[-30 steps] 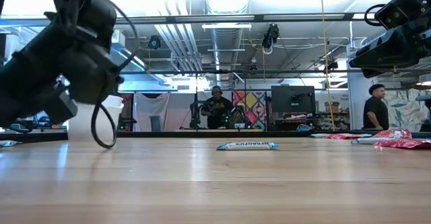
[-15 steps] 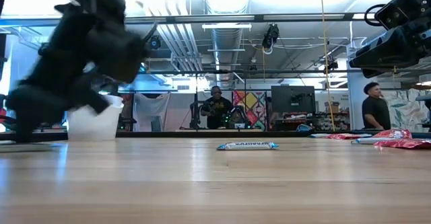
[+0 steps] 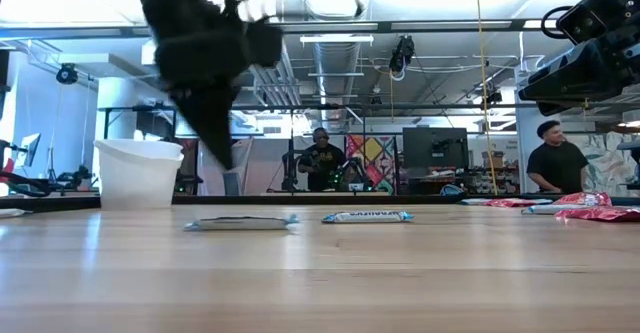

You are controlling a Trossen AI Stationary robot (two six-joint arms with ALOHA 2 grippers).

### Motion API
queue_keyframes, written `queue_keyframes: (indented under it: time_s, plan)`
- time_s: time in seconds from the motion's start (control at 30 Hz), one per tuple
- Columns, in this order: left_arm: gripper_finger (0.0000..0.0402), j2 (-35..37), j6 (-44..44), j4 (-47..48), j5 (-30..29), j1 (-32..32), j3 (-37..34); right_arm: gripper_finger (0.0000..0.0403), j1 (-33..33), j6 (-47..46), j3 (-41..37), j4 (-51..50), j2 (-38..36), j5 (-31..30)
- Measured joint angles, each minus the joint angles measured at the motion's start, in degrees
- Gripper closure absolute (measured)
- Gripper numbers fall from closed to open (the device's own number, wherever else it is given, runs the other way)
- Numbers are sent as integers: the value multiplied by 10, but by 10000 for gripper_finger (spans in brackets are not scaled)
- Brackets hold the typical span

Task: Sort candy by brand, put in halloween buckets
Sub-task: Put the blue chocolate bar into the green bucket

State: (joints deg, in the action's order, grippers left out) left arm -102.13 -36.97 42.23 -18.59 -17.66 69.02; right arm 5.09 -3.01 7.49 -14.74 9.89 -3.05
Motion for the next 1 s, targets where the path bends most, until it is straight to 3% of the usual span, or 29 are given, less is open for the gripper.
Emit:
queue_keyframes:
  time_s: [0.13,0.3,0.57,1.0]
  plan:
    - [364,0,34,-118,-15,-21,-14,394,0,0,0,0,0,0]
    - [315,0,65,-311,-12,-32,-91,394,0,0,0,0,0,0]
    - [245,1,135,-460,-3,-32,-199,394,0,0,0,0,0,0]
    - [223,3,217,-719,-40,-23,-346,394,0,0,0,0,0,0]
